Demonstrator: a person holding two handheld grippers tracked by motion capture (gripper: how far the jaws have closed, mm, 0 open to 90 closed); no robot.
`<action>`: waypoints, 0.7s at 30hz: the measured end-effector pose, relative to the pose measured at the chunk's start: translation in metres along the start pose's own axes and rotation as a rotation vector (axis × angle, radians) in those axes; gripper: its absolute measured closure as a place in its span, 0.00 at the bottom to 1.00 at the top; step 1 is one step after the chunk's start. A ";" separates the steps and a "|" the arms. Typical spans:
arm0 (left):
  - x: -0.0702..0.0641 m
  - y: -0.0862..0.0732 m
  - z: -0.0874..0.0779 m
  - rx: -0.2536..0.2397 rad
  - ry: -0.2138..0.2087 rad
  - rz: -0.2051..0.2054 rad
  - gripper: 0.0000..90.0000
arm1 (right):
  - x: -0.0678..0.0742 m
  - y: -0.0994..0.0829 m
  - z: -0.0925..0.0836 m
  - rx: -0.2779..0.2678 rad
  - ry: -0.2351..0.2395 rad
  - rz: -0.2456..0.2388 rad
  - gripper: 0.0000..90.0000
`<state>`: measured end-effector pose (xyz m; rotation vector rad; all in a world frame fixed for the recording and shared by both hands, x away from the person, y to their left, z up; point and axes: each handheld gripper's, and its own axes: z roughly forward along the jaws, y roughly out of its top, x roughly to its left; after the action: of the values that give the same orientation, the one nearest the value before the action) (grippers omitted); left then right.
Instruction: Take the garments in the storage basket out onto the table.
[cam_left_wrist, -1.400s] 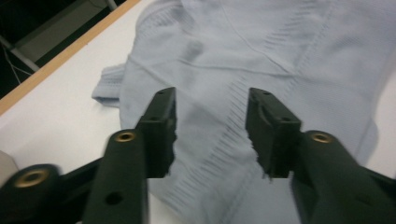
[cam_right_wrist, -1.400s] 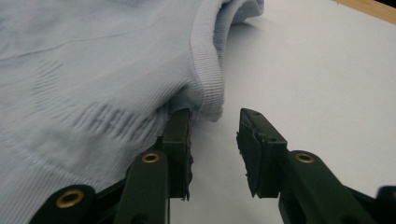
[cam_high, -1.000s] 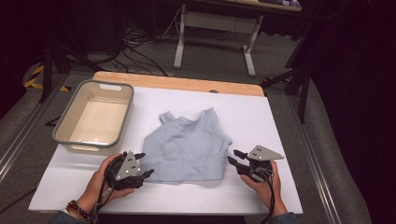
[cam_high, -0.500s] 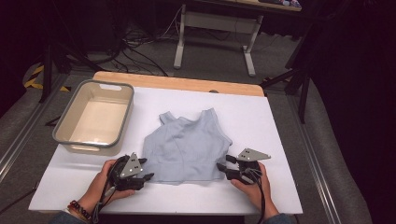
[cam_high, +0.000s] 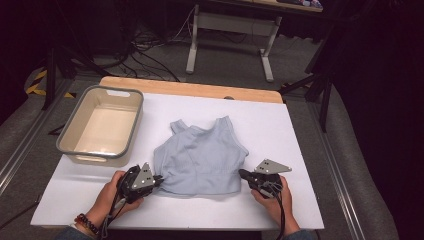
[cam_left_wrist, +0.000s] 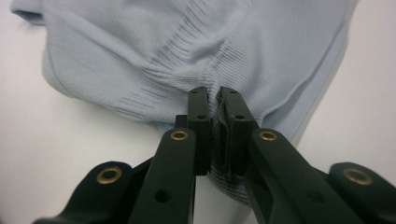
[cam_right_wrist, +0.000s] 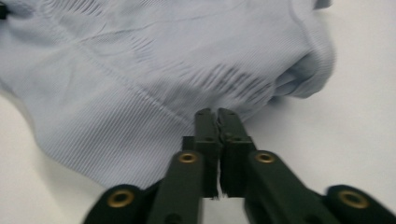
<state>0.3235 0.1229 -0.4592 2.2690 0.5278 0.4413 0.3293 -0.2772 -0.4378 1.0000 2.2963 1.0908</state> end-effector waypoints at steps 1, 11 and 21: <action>0.001 0.001 -0.004 -0.019 0.025 0.002 0.95 | 0.000 0.001 -0.001 -0.004 -0.014 -0.015 0.89; 0.006 0.002 -0.021 -0.074 0.102 0.002 0.95 | 0.003 0.001 0.005 0.012 -0.010 -0.034 0.63; 0.008 -0.003 -0.016 -0.045 0.079 0.001 0.95 | -0.001 -0.002 0.018 0.044 0.075 0.058 0.51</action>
<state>0.3220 0.1379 -0.4499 2.2157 0.5508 0.5400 0.3401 -0.2699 -0.4504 1.0655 2.3733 1.1233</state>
